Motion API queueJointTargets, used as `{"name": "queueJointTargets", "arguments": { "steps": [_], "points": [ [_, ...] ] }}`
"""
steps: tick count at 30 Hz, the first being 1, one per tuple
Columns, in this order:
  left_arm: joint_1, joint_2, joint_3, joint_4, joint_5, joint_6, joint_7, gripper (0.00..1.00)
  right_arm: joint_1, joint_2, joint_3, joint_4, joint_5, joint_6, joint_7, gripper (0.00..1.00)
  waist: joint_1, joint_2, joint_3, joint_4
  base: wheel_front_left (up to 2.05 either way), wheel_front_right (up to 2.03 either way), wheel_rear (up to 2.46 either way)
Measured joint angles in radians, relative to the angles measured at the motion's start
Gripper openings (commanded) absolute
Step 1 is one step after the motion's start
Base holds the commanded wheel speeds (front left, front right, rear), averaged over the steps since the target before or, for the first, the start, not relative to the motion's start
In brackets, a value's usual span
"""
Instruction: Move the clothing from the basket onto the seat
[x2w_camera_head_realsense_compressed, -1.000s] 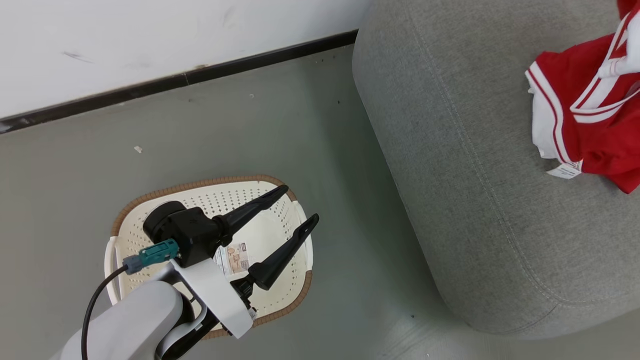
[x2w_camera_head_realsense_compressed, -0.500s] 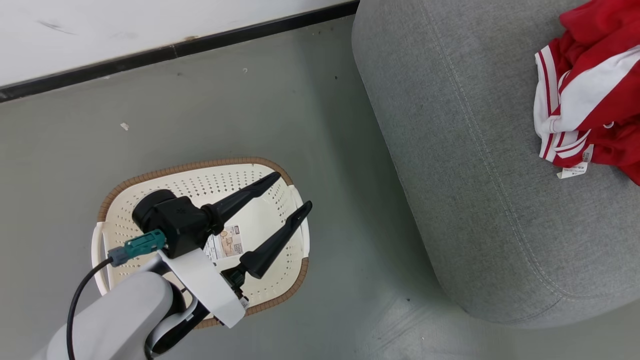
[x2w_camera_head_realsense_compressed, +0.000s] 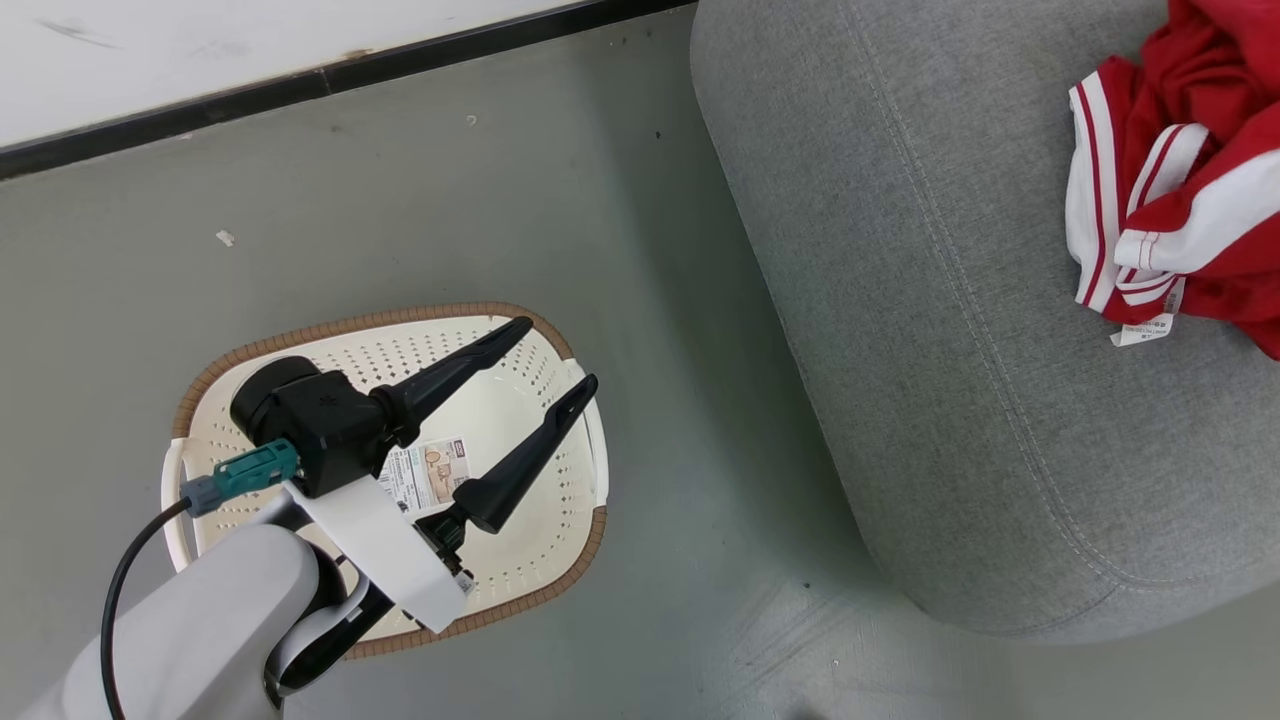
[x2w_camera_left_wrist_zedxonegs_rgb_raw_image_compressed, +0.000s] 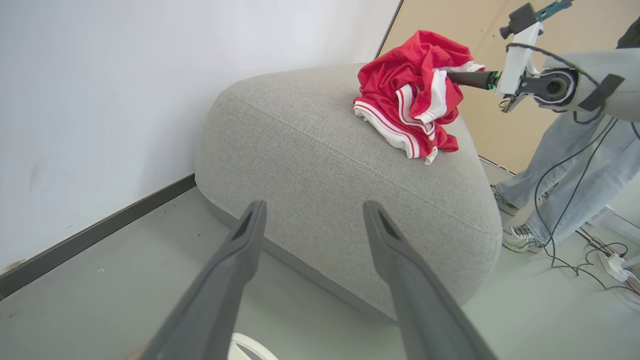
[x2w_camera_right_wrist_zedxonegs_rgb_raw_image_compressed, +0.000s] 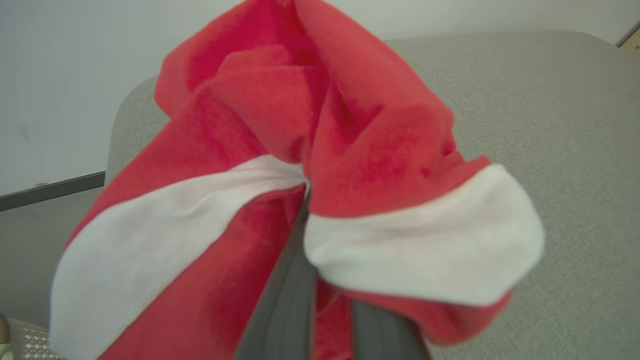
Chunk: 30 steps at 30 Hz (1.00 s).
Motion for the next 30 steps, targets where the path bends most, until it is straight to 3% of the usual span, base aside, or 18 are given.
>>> {"name": "queueJointTargets", "arguments": {
  "steps": [3, 6, 7, 8, 30],
  "points": [
    [0.000, 0.001, 0.001, 0.000, 0.000, 0.000, 0.000, 1.00, -0.001, 0.005, -0.001, 0.017, -0.007, 0.000, 0.000, 0.05, 0.0000, 0.0000, -0.002, -0.001, 0.00, 0.00, 0.00],
    [0.000, 0.003, 0.001, 0.000, 0.000, 0.000, -0.001, 1.00, -0.005, 0.010, -0.004, 0.033, -0.006, 0.000, -0.001, 0.33, 0.0000, 0.0000, -0.005, -0.002, 0.00, 0.00, 0.00],
    [0.000, 0.003, 0.001, 0.000, 0.000, 0.000, -0.001, 1.00, -0.008, 0.014, -0.005, 0.034, -0.005, 0.000, -0.001, 0.77, 0.0000, 0.0000, -0.006, -0.003, 0.00, 0.00, 0.00],
    [0.000, 0.003, 0.001, 0.000, 0.000, 0.000, -0.001, 1.00, -0.014, 0.020, -0.005, 0.035, -0.007, 0.000, -0.002, 1.00, 0.0000, 0.0000, -0.007, -0.003, 0.00, 0.00, 0.00],
    [0.000, 0.003, 0.003, 0.028, -0.009, 0.000, -0.025, 1.00, -0.006, 0.039, -0.017, 0.103, 0.046, 0.000, -0.028, 1.00, 0.0000, 0.0000, -0.067, -0.020, 0.00, 0.00, 0.00]
  ]
}}
